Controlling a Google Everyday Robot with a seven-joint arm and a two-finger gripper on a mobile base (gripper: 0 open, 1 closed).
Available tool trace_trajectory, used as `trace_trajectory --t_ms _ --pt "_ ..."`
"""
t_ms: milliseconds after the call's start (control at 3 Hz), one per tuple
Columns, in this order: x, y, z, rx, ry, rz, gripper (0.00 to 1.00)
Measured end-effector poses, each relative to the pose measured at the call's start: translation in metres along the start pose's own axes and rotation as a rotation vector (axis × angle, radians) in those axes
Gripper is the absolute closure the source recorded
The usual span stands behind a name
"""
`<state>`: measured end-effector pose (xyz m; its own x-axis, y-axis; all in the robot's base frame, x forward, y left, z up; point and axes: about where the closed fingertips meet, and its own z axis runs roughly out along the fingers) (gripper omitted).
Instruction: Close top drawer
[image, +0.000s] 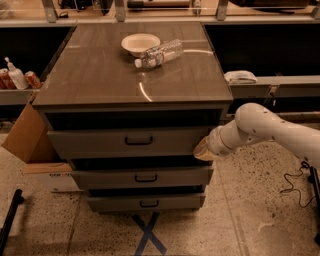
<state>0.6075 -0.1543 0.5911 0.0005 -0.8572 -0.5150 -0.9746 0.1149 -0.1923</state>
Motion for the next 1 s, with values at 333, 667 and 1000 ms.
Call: trace_trajectory --t_ms 333,667,1000 --pt "-0.003 -0.004 -0.006 0.021 -0.012 -0.008 1.0" --pt "-0.012 0.012 -0.033 0.049 -0.039 -0.041 1.0" --pt "-0.024 0.038 -0.075 0.075 -0.08 -0.091 1.0"
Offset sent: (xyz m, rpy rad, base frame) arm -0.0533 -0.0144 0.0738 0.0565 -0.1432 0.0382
